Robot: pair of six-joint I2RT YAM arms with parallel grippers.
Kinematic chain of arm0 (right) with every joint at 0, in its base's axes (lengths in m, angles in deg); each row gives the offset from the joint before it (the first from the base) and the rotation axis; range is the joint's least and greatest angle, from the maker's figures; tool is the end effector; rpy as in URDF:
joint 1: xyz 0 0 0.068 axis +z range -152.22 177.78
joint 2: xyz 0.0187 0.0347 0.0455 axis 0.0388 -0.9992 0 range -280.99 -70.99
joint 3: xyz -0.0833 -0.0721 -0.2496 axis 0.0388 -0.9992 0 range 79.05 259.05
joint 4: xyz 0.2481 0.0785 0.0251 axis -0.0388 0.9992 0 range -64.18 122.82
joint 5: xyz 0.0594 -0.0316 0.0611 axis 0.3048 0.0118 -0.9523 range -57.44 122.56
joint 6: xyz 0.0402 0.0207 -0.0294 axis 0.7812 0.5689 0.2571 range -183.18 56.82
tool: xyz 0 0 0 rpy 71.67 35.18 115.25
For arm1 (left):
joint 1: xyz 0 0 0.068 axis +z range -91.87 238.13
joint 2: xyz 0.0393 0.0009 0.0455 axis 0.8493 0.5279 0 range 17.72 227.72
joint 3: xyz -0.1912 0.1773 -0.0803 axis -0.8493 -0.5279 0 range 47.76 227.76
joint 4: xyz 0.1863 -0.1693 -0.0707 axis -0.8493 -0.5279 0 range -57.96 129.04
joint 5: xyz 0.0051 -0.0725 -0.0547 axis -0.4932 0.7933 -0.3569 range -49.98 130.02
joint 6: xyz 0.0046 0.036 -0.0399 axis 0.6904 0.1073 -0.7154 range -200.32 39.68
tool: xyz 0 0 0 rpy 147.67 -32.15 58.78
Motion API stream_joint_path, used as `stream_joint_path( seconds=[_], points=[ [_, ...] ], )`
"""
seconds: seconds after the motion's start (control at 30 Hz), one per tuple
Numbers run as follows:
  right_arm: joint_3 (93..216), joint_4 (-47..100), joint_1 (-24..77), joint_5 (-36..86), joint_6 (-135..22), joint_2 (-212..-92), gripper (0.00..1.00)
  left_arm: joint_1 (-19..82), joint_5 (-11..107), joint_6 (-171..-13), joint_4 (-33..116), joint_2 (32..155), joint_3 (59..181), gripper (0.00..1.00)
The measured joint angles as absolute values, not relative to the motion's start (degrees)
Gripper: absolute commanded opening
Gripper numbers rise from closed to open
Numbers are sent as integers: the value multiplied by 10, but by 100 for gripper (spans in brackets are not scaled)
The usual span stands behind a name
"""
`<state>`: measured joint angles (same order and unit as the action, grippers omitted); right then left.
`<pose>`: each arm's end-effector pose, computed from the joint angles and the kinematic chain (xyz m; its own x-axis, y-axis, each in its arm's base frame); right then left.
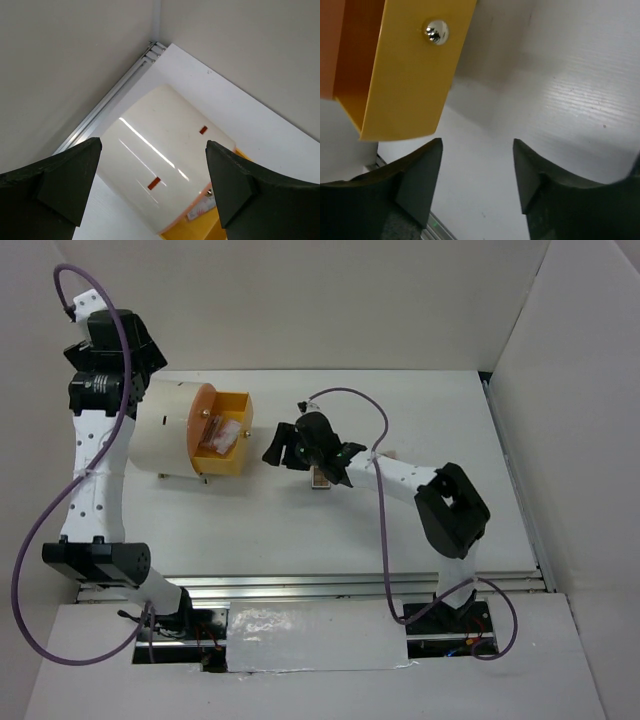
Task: Organize the makeup
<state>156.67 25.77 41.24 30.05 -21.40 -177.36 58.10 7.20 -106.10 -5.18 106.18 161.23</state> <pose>0.3141 0.2998 0.2490 -0.7363 0.2193 -0.6401 -0.3009 0.7412 0.6001 0.3077 0.0191 0.5012 -0.0741 -0.3654 -0.9279 -0.6035 0.7572 -0.2500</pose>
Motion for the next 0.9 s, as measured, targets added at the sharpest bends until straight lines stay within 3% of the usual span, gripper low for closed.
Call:
stream_joint_path(
  seconds=[0.17, 0.4, 0.9],
  points=[
    [1590, 201, 412, 306, -167, -1829, 50, 609, 52, -1091, -47, 1124, 1611, 97],
    [1649, 135, 411, 294, -129, -1890, 54, 612, 49, -1123, -45, 1163, 1542, 96],
    [1798, 113, 409, 233, -102, -2001, 57, 611, 47, -1193, 21, 1123, 1439, 97]
  ],
)
